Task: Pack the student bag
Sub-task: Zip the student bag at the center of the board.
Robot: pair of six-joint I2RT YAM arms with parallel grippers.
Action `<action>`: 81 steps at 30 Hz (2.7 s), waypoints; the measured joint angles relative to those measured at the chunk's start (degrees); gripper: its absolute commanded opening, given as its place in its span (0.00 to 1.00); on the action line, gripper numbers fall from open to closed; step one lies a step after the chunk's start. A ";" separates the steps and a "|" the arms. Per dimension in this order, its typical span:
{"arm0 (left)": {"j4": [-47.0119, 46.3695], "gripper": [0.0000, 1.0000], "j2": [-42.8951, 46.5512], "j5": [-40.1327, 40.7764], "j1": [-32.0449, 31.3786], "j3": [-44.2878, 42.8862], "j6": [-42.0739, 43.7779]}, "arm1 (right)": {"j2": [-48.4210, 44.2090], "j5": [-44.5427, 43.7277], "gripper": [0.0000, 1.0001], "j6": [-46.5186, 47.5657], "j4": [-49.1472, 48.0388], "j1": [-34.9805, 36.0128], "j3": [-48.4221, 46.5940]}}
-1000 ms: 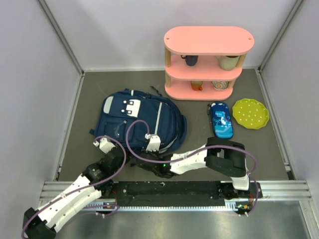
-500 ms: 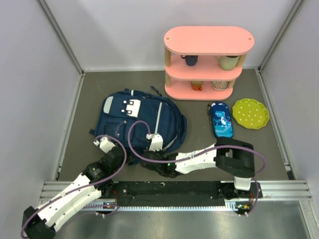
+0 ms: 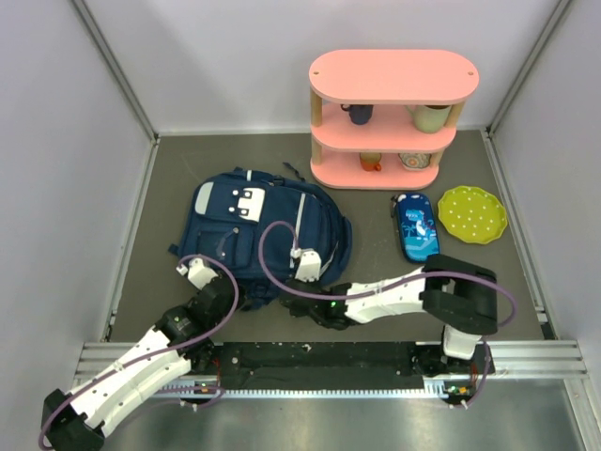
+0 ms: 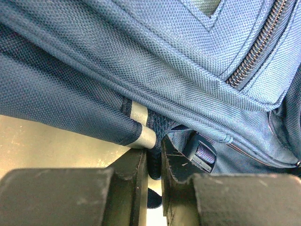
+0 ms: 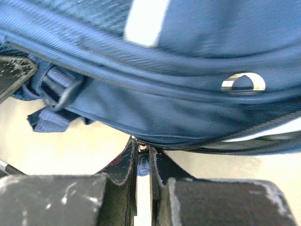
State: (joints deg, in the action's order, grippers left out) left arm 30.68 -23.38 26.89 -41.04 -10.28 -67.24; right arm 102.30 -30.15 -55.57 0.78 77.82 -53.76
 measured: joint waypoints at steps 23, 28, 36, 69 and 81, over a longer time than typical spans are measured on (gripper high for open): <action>5.18 0.00 0.70 1.79 -0.52 -4.13 -5.42 | -26.29 11.93 0.00 6.47 -2.97 -20.35 20.72; 6.86 0.14 -0.48 1.92 -0.59 -8.92 -4.42 | -27.71 17.22 0.00 9.27 -4.33 -25.53 21.44; 9.81 0.86 -2.51 1.84 0.70 -16.74 11.08 | -27.89 20.31 0.00 12.09 -6.32 -24.85 22.69; -21.29 0.50 -54.23 -26.88 -17.35 -33.07 58.86 | -31.41 21.11 0.00 10.40 -9.07 -24.11 26.03; -24.02 0.00 -57.77 -24.02 -17.51 -32.68 58.90 | -32.04 20.81 0.00 10.80 -6.88 -24.50 26.03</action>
State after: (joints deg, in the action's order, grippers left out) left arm 6.66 -81.14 2.87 -58.54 -42.96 -8.34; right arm 70.26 -9.34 -44.77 -6.11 53.32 -27.73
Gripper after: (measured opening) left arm 0.012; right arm 0.046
